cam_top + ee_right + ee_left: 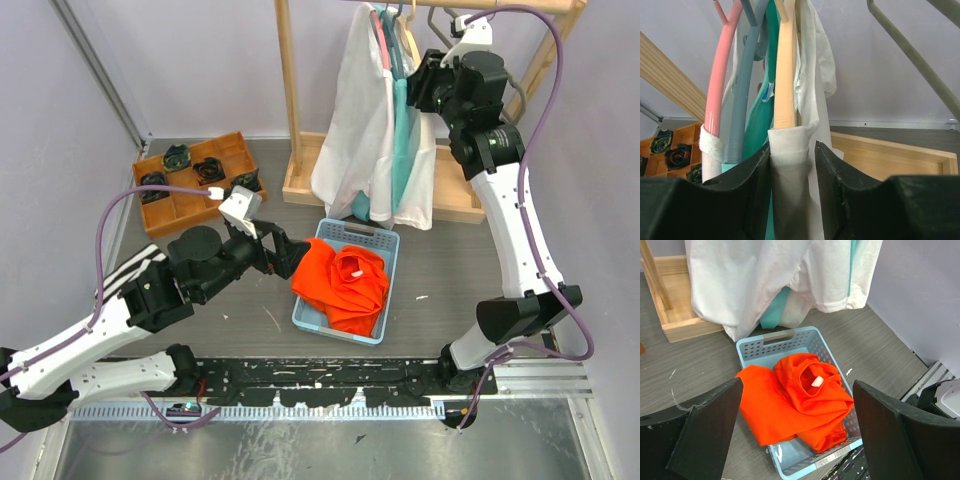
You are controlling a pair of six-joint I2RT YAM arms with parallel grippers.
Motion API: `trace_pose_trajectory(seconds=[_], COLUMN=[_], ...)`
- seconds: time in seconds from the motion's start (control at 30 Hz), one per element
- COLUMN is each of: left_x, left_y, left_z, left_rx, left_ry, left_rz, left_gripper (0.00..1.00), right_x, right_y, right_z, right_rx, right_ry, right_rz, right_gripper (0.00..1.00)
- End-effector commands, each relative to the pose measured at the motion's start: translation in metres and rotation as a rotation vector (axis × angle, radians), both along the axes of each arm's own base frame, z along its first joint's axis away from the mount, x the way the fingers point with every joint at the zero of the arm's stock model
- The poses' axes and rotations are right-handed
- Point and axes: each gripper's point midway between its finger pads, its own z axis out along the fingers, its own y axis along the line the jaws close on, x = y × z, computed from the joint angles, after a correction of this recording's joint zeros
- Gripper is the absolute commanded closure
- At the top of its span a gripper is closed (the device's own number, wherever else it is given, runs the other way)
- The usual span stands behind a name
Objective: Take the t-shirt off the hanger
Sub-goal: Pick up the hanger from the clothesline.
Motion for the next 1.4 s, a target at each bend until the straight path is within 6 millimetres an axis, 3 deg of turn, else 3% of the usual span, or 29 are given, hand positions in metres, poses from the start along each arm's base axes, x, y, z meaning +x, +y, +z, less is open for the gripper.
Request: trace_pose_trajectory(seconds=[0.0, 0.17, 0.33, 0.43, 0.63, 0.8, 0.93, 1.07, 1.17, 1.37], left_x=[0.001, 0.002, 0.003, 0.004, 0.007, 0.007, 0.007, 0.007, 0.007, 0.007], left_y=[0.001, -0.001, -0.005, -0.009, -0.015, -0.018, -0.018, -0.018, -0.019, -0.022], left_z=[0.011, 0.012, 0.014, 0.013, 0.015, 0.013, 0.013, 0.017, 0.020, 0.026], left_rx=[-0.028, -0.026, -0.029, -0.026, -0.030, -0.045, -0.048, -0.054, -0.059, -0.071], left_ry=[-0.022, -0.024, -0.026, -0.024, -0.026, -0.016, -0.012, -0.018, -0.021, -0.025], left_rz=[0.009, 0.007, 0.001, -0.002, -0.006, -0.009, -0.010, -0.009, -0.011, -0.021], left_gripper=[0.02, 0.02, 0.02, 0.02, 0.02, 0.02, 0.02, 0.02, 0.02, 0.02], right_x=[-0.001, -0.002, -0.005, -0.010, -0.026, -0.051, -0.062, -0.069, -0.076, -0.110], right_y=[0.005, 0.004, -0.002, -0.003, -0.009, -0.013, -0.014, -0.017, -0.018, -0.021], right_z=[0.027, 0.029, 0.038, 0.048, 0.075, 0.105, 0.116, 0.114, 0.101, 0.081], right_rx=[0.009, 0.004, -0.002, 0.000, 0.035, 0.083, 0.098, 0.093, 0.093, 0.119], right_ry=[-0.076, -0.084, -0.111, -0.140, -0.233, -0.333, -0.360, -0.339, -0.307, -0.287], right_rz=[0.020, 0.016, -0.004, -0.005, -0.020, -0.013, -0.005, -0.009, -0.010, 0.018], right_gripper=[0.58, 0.69, 0.92, 0.99, 0.99, 0.99, 0.99, 0.99, 0.99, 1.00])
